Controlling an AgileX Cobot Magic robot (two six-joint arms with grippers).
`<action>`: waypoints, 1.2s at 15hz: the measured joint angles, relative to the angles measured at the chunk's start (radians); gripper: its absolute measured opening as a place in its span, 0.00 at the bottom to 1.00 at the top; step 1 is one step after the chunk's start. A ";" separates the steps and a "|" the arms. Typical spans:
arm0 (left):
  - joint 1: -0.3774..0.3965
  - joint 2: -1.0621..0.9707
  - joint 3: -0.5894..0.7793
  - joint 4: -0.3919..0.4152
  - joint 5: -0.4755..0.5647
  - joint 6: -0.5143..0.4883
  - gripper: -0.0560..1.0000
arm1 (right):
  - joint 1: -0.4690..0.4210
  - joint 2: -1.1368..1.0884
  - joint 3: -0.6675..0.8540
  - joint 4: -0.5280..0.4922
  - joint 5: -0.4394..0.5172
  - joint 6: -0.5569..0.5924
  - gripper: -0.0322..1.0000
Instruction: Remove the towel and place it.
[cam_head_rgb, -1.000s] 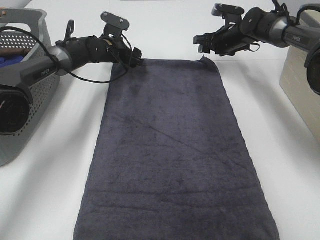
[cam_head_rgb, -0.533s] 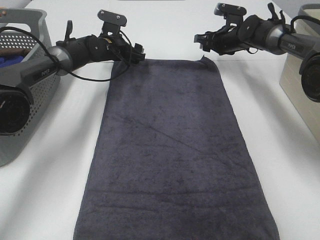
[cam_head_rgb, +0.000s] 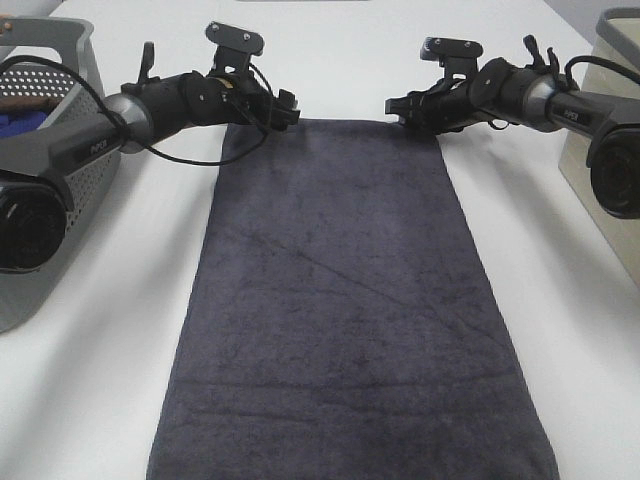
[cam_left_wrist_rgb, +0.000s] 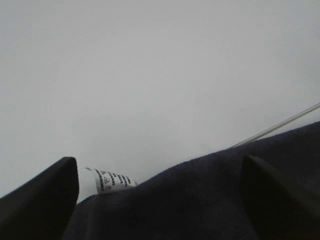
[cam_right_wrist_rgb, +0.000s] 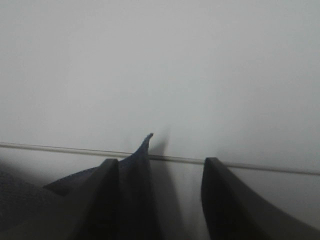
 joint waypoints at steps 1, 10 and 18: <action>0.000 0.000 0.000 0.000 0.005 0.000 0.83 | 0.000 0.002 0.000 0.005 0.000 -0.011 0.49; 0.000 0.000 0.000 0.000 0.006 0.000 0.83 | 0.000 0.016 -0.001 0.007 -0.045 -0.022 0.04; 0.000 0.000 0.000 0.000 0.006 0.000 0.83 | 0.000 0.023 -0.001 0.008 -0.108 0.107 0.04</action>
